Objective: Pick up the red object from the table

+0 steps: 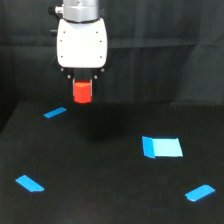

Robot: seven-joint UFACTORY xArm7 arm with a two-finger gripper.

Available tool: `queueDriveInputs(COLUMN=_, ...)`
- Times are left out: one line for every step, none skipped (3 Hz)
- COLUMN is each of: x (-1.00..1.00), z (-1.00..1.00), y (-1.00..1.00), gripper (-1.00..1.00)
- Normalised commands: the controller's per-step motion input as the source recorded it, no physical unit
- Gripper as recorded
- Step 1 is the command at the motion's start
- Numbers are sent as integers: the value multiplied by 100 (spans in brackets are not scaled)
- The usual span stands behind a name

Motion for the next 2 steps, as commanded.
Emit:
queueDriveInputs(x=7, z=-1, y=0, gripper=-92)
queueDriveInputs(x=-3, z=9, y=-1, gripper=-95)
